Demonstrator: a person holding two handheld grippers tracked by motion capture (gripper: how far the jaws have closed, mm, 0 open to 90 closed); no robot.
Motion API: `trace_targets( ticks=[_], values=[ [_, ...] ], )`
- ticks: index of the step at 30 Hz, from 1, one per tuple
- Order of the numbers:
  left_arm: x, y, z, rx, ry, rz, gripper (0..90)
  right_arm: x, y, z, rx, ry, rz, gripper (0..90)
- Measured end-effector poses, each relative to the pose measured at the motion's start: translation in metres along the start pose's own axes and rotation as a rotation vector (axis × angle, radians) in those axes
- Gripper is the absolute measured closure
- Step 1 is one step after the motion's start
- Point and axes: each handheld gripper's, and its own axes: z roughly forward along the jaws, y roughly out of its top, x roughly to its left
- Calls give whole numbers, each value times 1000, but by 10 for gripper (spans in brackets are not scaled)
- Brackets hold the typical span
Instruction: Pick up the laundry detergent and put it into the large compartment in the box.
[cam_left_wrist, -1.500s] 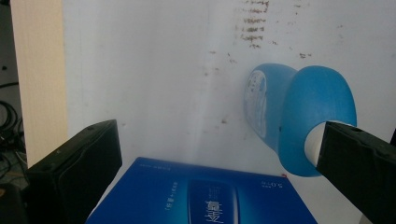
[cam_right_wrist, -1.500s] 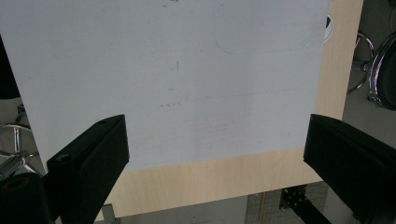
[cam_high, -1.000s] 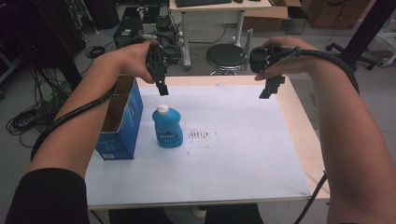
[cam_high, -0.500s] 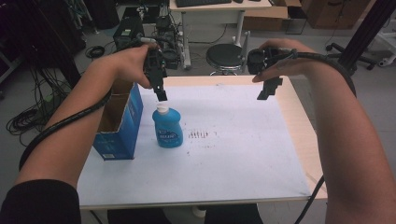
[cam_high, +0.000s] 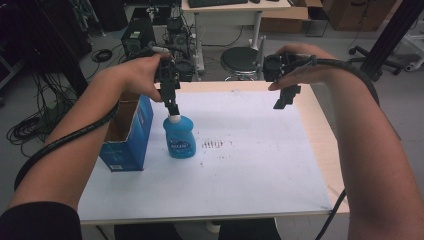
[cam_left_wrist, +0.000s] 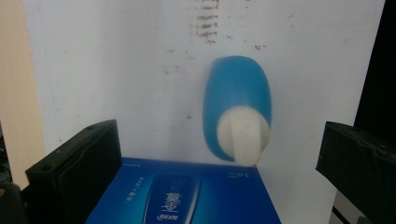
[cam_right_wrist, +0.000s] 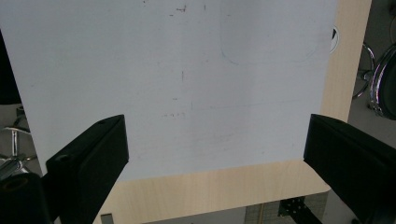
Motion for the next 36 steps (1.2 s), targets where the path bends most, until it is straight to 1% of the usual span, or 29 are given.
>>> trace_targets(
  ticks=[3,9,10,12,15,22,24,25,28,31,36],
  values=[
    [-1,-1,2,-3,1,-2,2,0,1,0,0,-1,-3,67],
    [-3,-1,5,7,0,1,2,2,3,1,-4,-1,-8,67],
    [-4,-1,6,3,-1,-4,2,2,3,2,-4,-1,-9,67],
    [-4,-1,8,4,8,3,2,3,4,3,-5,1,-12,67],
    [-5,-1,10,6,6,4,2,3,4,4,-3,2,-11,67],
    [-6,-1,20,5,-3,4,2,2,2,3,-6,0,-5,67],
    [-7,-2,25,18,-6,0,2,2,2,4,-9,0,-4,68],
    [-7,-2,25,18,-6,0,2,2,2,4,-9,0,-4,68],
    [-7,-3,30,23,-7,-2,2,3,6,5,-11,2,-16,68],
    [-9,-3,33,24,-10,0,2,3,7,5,-7,3,-20,67],
    [-12,-4,40,23,-9,17,2,3,8,5,-3,3,-20,68]
  ],
)
